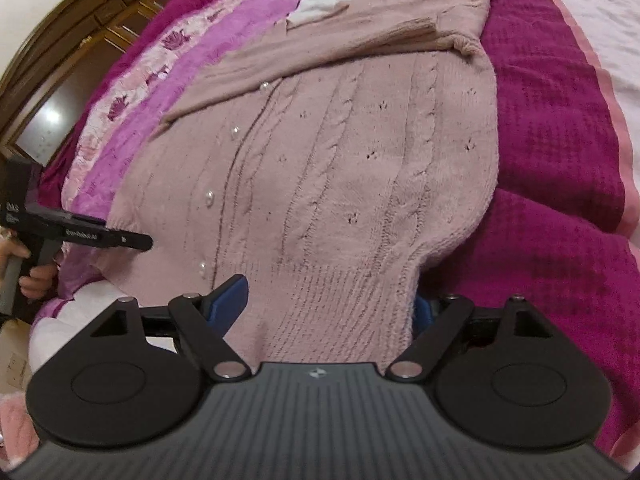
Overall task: Fold small clothes
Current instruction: 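Grasp the cardigan hem with the left tool while the right tool grasps the hem too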
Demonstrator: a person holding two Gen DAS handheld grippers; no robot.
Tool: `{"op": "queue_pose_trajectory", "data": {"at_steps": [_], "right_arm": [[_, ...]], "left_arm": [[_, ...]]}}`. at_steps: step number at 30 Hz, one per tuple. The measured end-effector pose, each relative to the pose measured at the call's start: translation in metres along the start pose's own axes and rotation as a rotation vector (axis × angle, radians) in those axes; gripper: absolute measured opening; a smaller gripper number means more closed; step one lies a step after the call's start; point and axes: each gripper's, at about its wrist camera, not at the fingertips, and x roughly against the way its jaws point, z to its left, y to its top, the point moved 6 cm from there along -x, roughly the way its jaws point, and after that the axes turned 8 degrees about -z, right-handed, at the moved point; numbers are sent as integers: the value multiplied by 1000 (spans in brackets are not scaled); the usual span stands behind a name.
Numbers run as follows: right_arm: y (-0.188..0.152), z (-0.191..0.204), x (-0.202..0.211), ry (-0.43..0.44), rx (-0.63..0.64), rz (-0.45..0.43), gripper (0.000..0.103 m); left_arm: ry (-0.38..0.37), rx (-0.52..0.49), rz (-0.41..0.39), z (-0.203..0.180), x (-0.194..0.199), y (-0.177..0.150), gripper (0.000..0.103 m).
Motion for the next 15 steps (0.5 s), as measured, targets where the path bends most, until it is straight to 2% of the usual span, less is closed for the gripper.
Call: {"op": "queue_pose_trajectory", "data": {"at_steps": [11,14,15], "right_arm": [[-5,9,-7,-61,58,14,86],[-6,9,-8,-109,85,12,66],[-6,8,-8,-126,88,8,55]], "left_arm": [[37,-15,-10,-8,-11,2,35],[48,-40,-28,-13,-13,1,34],[48,-36,-36,-12,-12,1,35]]}}
